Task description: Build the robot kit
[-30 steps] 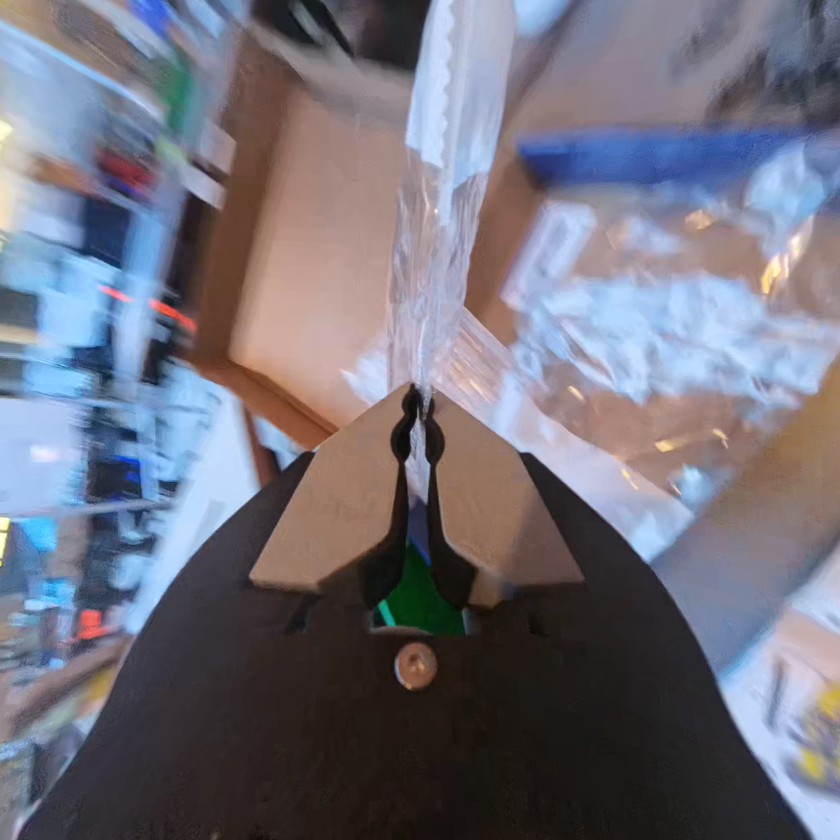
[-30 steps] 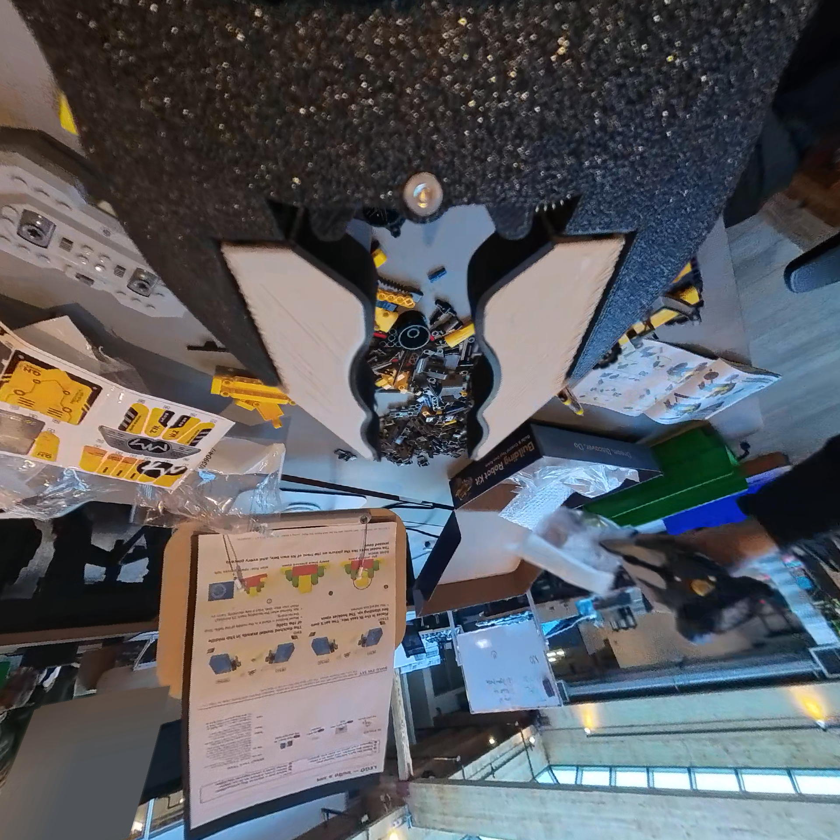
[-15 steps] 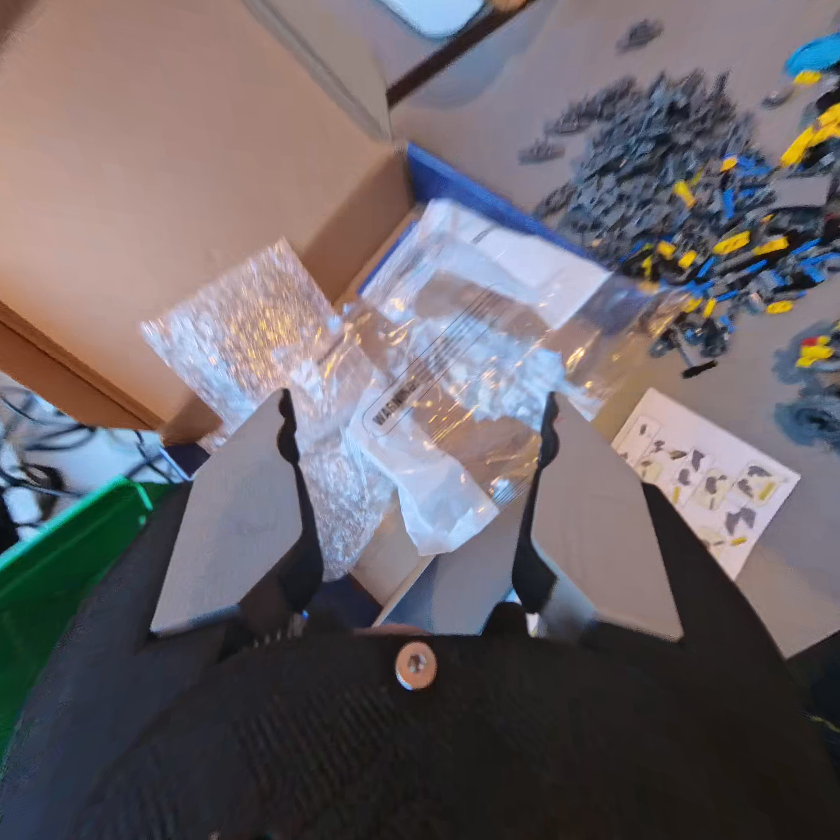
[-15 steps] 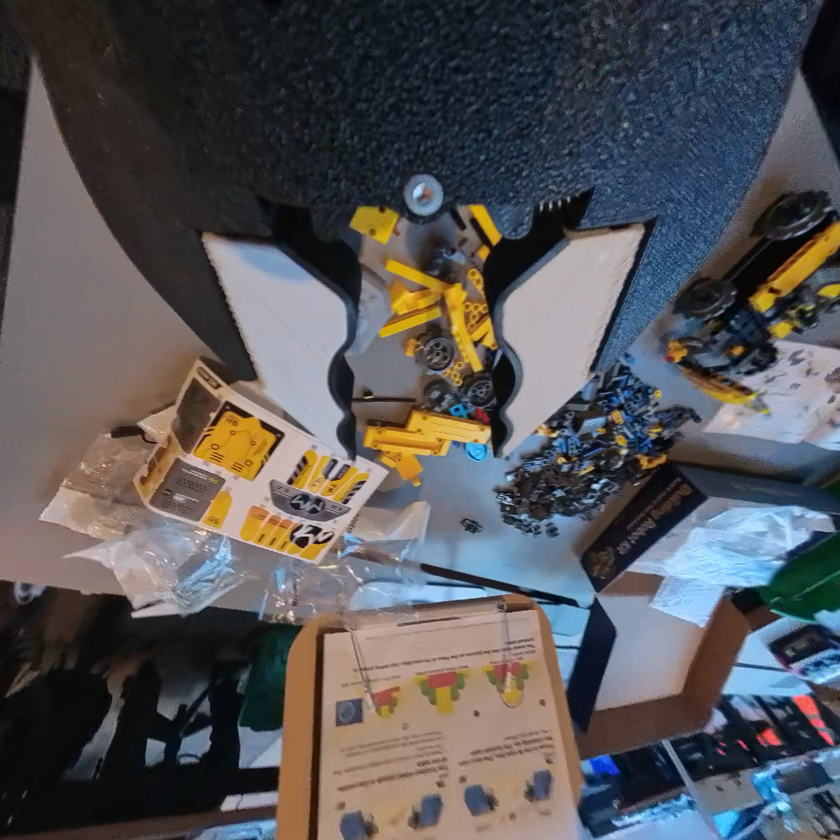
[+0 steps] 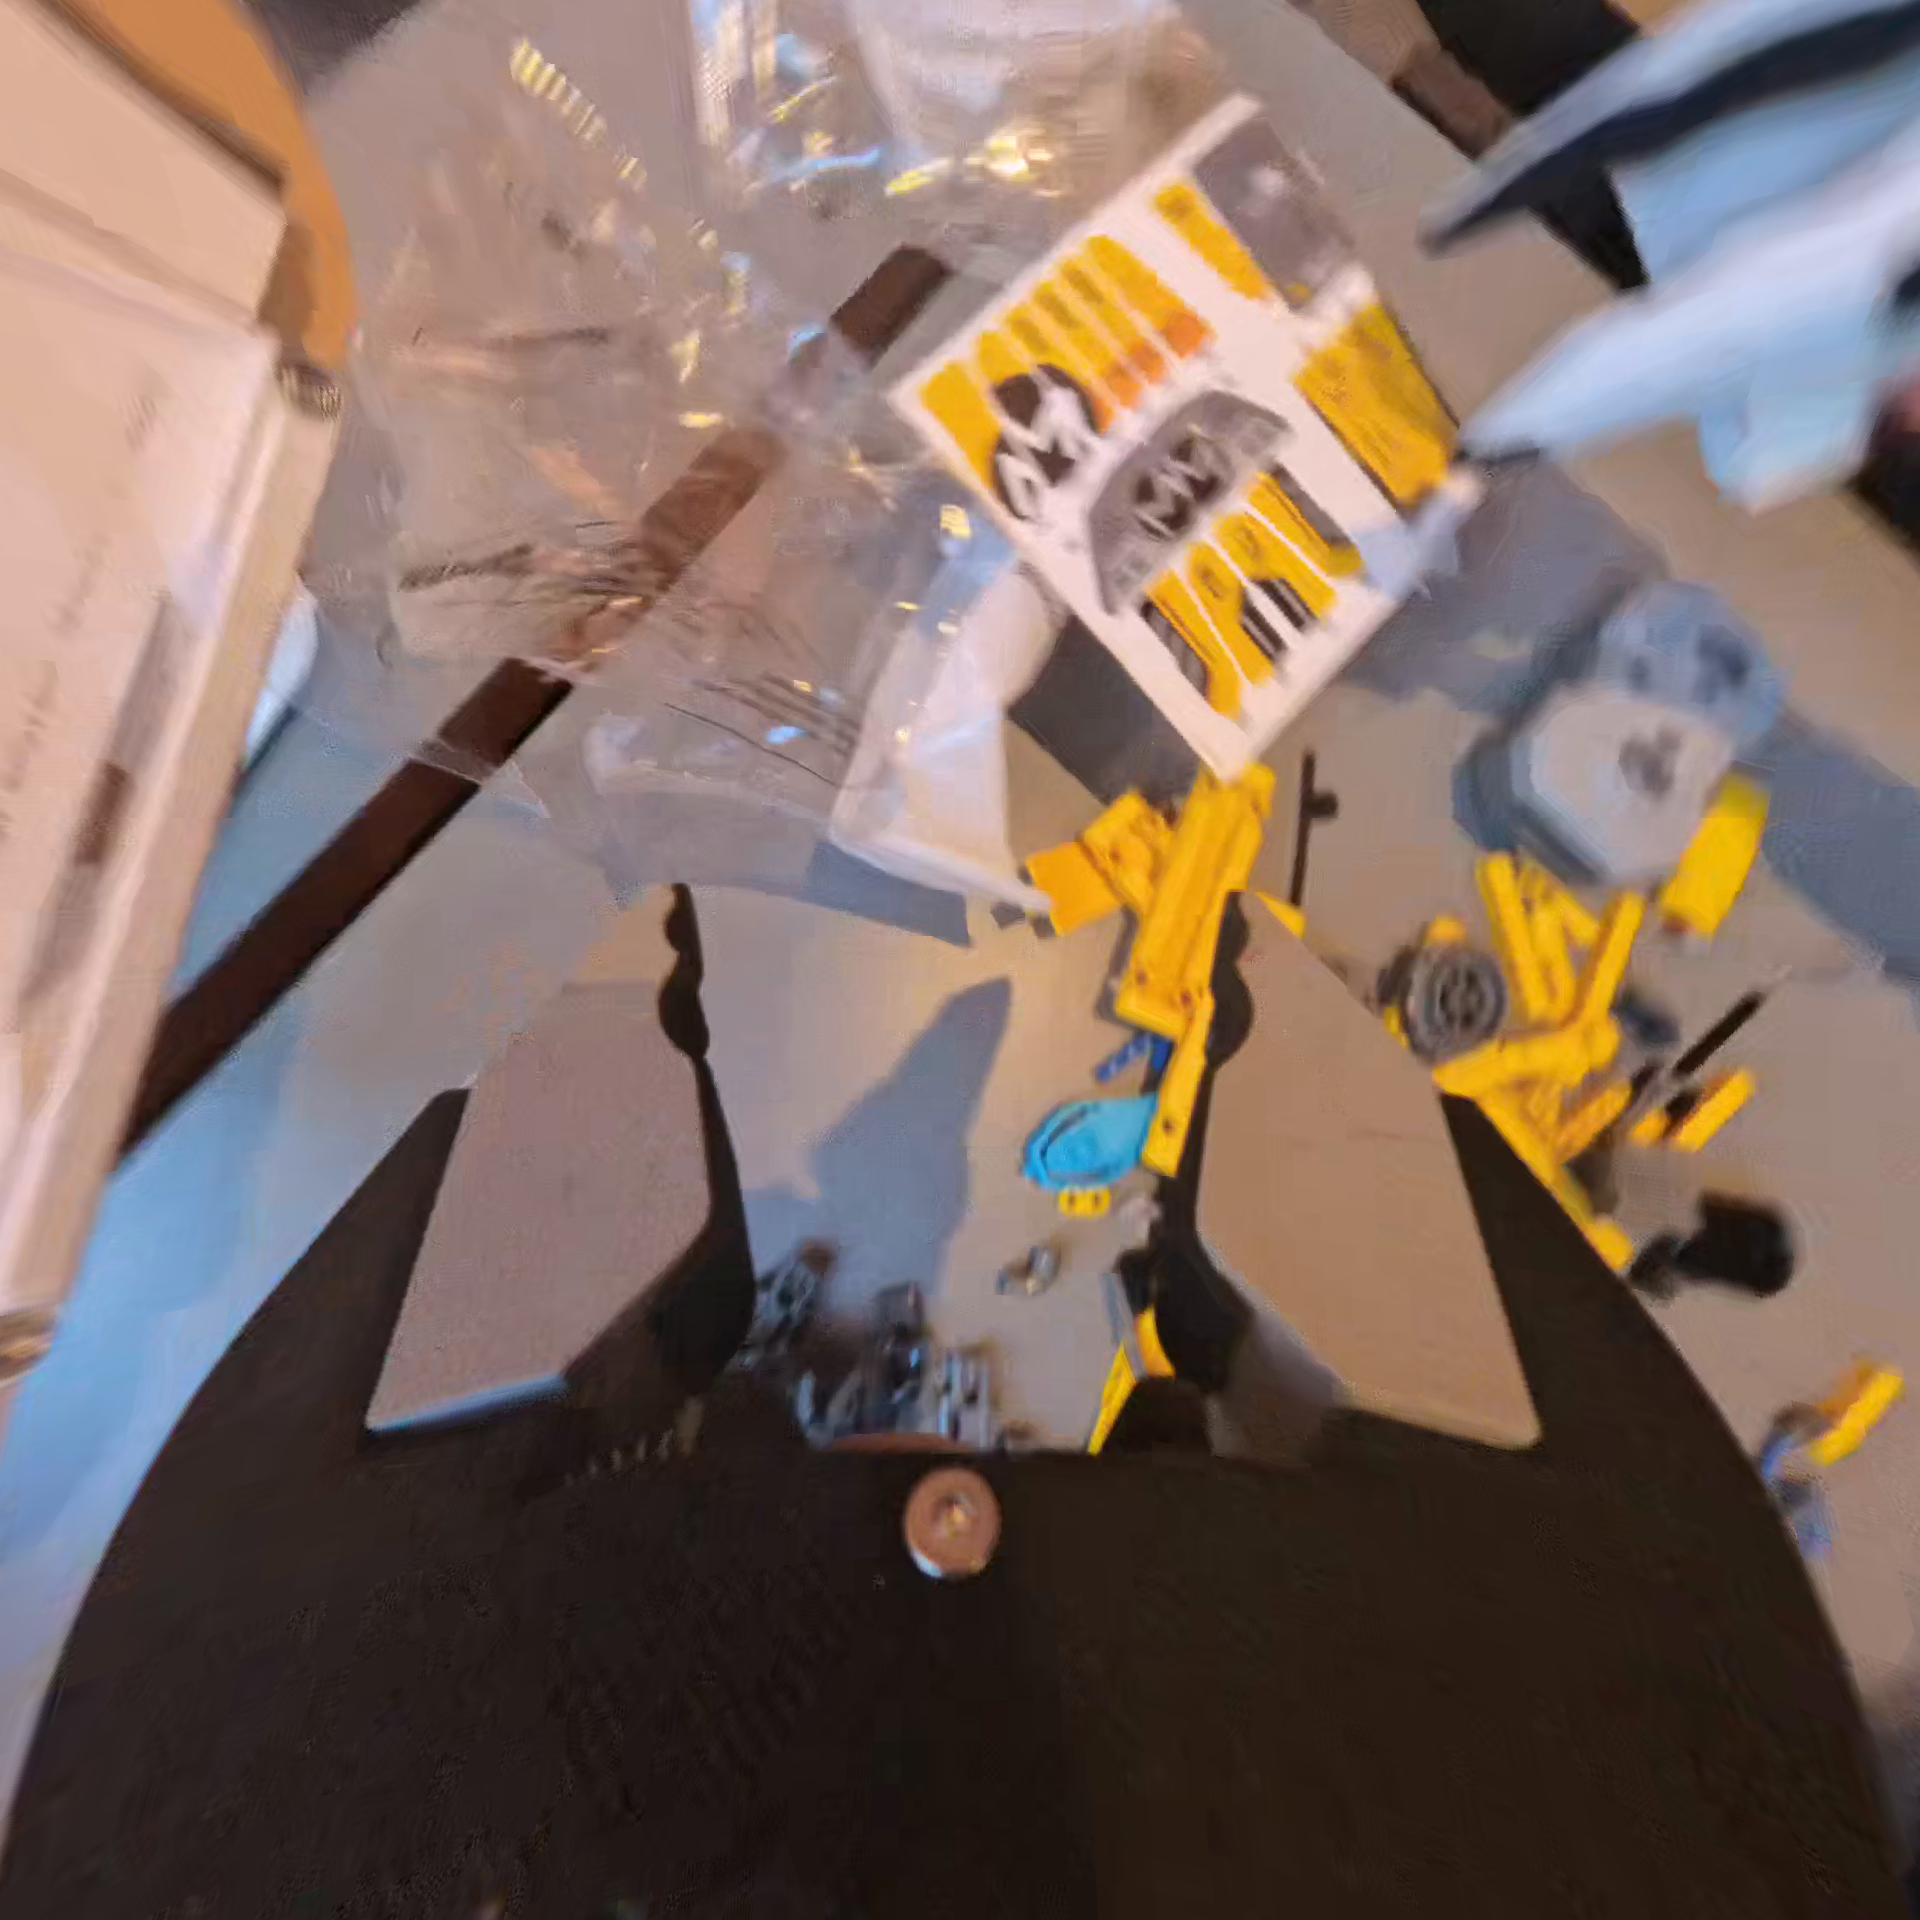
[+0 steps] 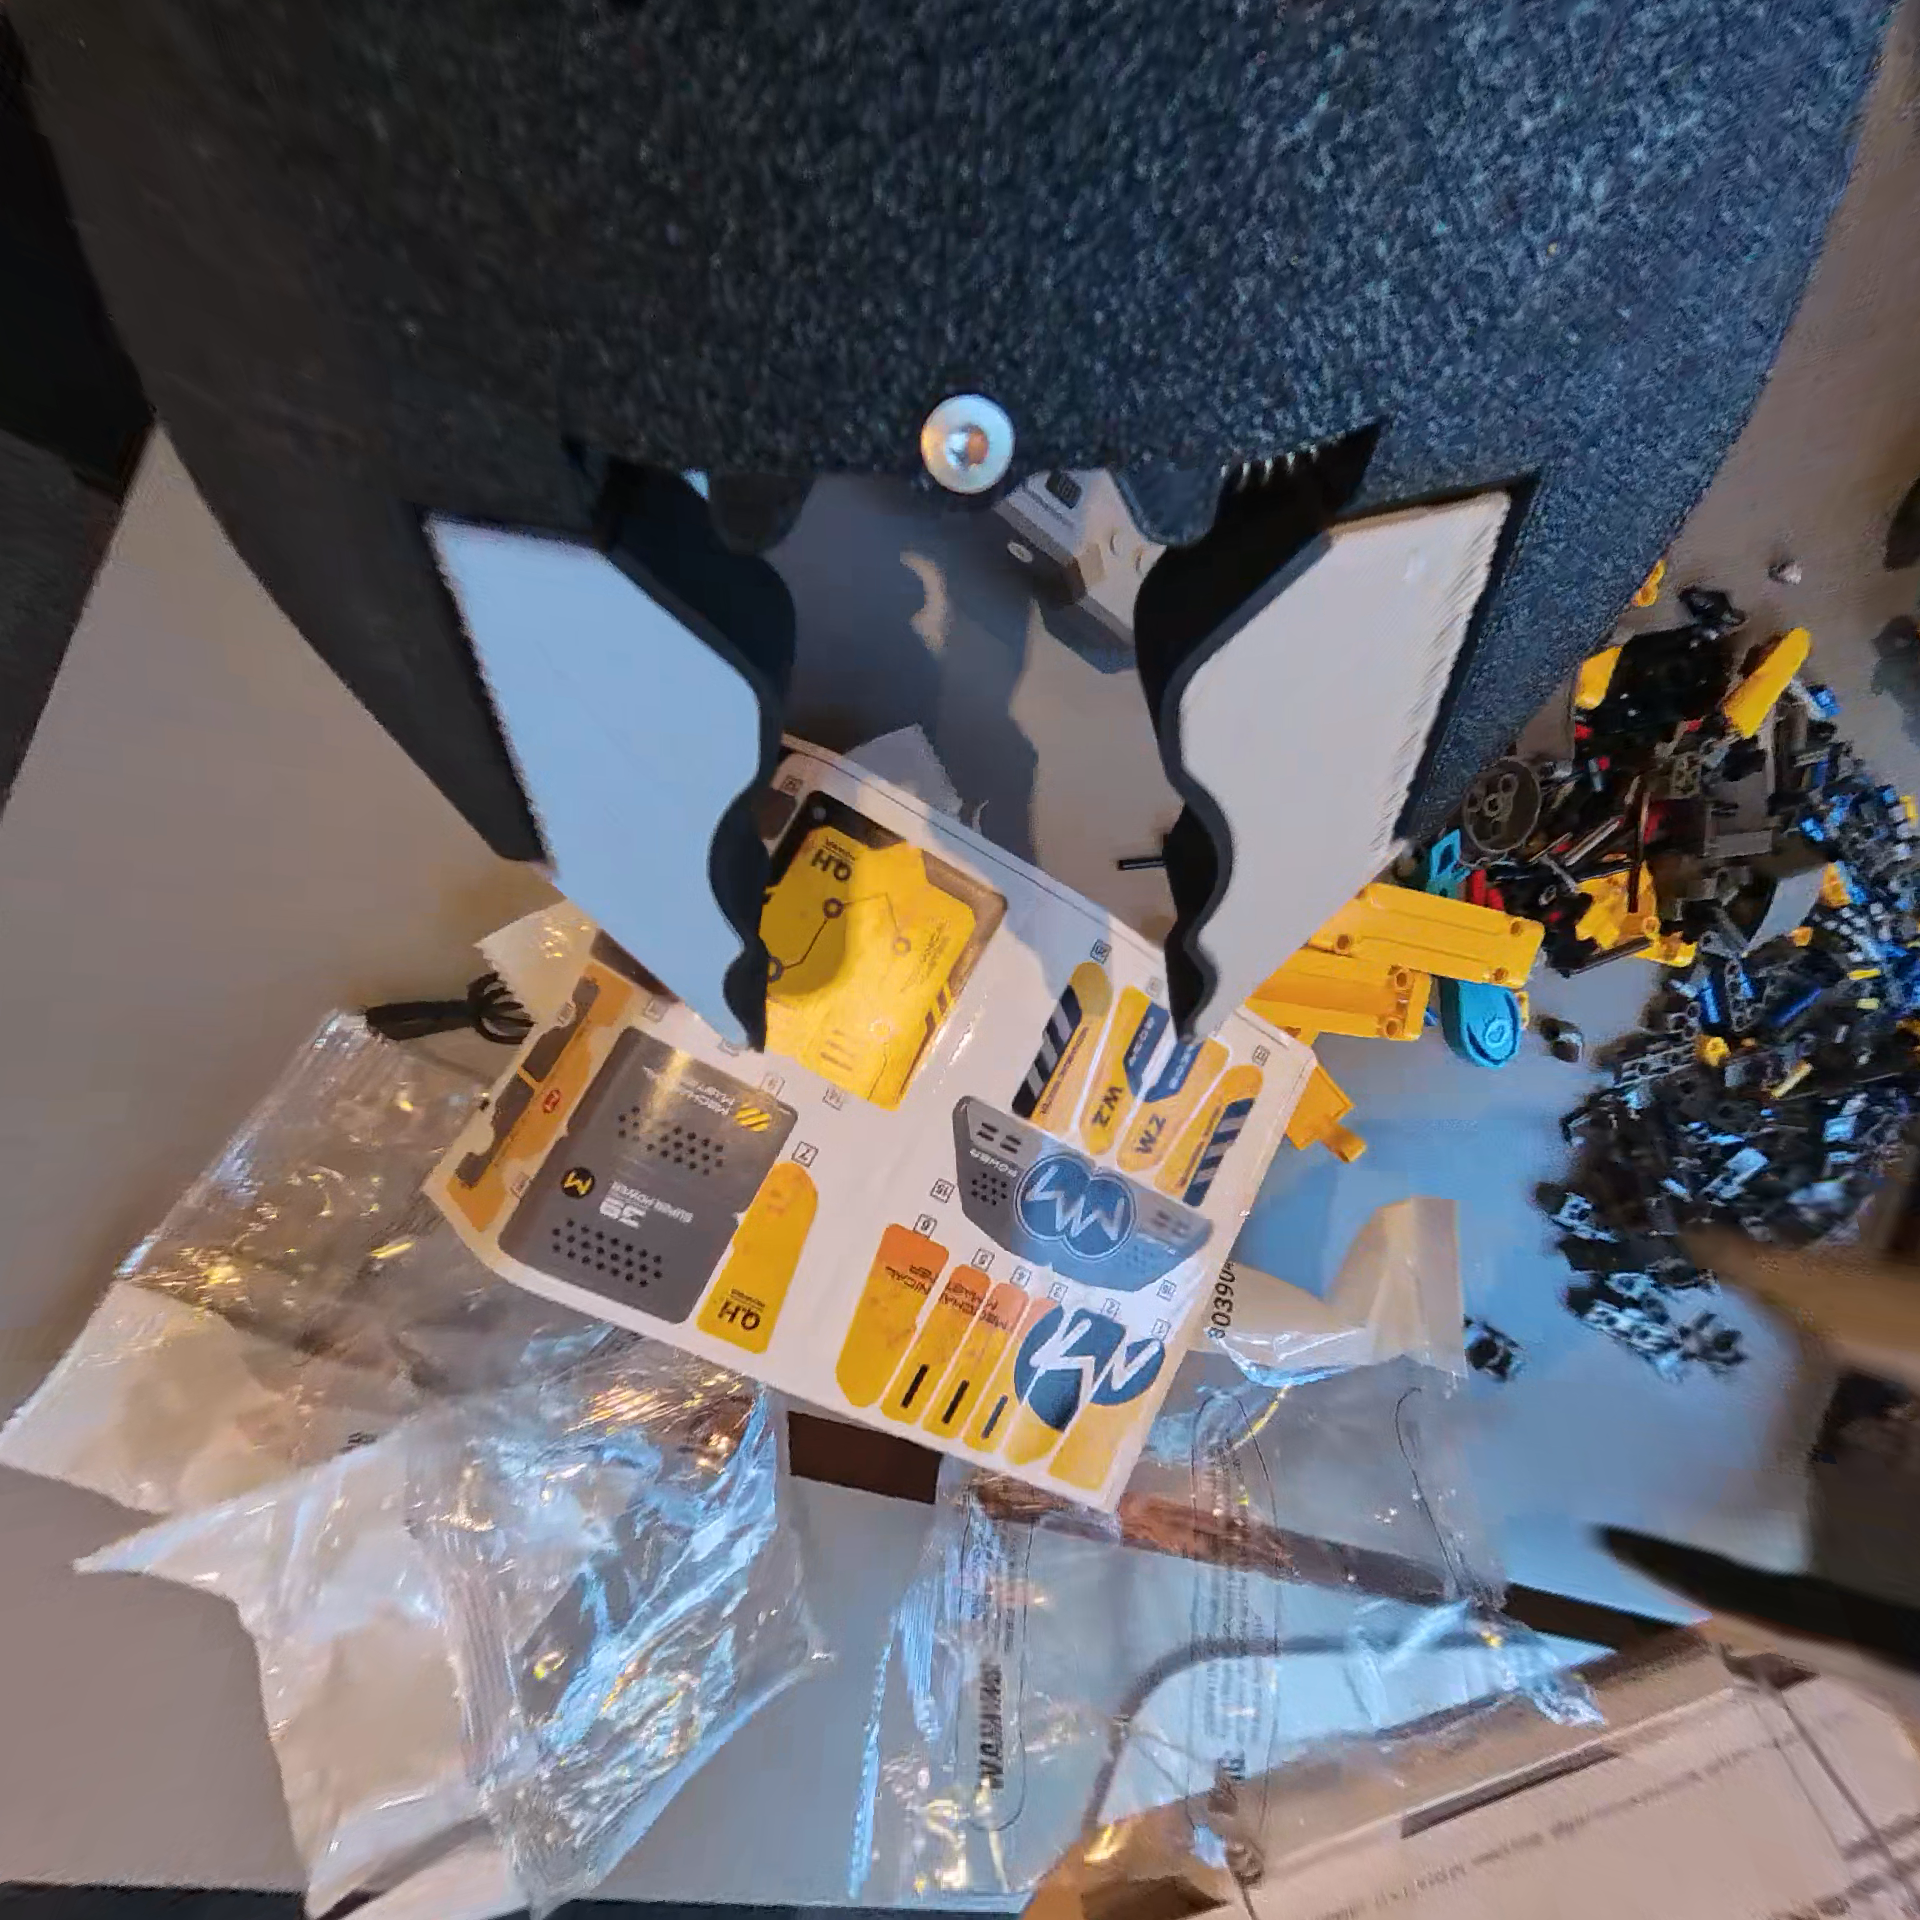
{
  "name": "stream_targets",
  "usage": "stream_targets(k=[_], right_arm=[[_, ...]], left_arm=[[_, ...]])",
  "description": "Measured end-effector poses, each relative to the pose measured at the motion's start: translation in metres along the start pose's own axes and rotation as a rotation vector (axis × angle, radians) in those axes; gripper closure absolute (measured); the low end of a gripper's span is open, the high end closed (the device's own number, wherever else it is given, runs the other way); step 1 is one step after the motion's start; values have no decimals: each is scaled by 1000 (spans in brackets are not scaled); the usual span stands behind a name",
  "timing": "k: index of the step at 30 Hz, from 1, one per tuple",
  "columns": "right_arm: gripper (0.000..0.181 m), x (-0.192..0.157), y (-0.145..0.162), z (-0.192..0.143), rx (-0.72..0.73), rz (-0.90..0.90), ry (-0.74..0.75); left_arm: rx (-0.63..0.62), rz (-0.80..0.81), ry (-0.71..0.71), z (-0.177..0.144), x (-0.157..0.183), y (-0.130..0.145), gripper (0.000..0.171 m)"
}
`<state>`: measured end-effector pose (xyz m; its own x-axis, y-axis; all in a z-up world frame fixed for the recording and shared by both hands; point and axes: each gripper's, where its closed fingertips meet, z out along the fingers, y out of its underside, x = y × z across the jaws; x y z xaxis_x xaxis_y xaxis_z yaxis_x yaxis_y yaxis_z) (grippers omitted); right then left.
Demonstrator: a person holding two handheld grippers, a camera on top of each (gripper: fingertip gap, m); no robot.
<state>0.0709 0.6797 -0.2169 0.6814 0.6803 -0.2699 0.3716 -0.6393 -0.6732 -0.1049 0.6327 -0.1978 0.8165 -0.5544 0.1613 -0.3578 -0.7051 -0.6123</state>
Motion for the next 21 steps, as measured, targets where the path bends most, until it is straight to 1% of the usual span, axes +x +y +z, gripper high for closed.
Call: stream_targets(k=[2, 4, 6, 7, 8, 9, 10, 11, 12, 15, 17, 19, 21], right_arm=[[103, 0, 7, 3, -13, 4, -18], [94, 12, 19, 9, -69, 4, 39], [91, 25, 27, 16, -108, 30, 82], [91, 28, 31, 21, -129, 55, 74], [90, 27, 35, 26, -148, 80, 48], [91, 25, 38, 30, -160, 94, 22], [97, 26, 39, 31, -164, 94, 14], [101, 27, 40, 31, -165, 89, 16], [102, 27, 41, 28, -163, 89, 17], [104, 31, 44, 14, -144, 93, 39], [103, 34, 44, 6, -127, 95, 64], [103, 30, 46, 0, -118, 102, 60], [103, 26, 50, -6, -113, 103, 62]], left_arm=[[-12, -175, 19, 19, -25, -3, 74], [-24, -277, 6, 30, -46, 0, 70], [-10, -367, 52, 38, -51, -1, 73], [10, -408, 97, 42, -48, -5, 81], [35, -437, 136, 44, -45, -9, 98], [66, -454, 162, 46, -42, -13, 126], [91, -464, 160, 47, -42, -15, 133], [109, -442, 173, 45, -37, -17, 162], [127, -411, 158, 42, -35, -19, 169], [180, -287, 131, 17, -23, -33, 171], [224, -212, 101, -6, -16, -50, 171], [242, -154, 86, -30, -6, -63, 171], [254, -72, 61, -60, 7, -70, 171]])
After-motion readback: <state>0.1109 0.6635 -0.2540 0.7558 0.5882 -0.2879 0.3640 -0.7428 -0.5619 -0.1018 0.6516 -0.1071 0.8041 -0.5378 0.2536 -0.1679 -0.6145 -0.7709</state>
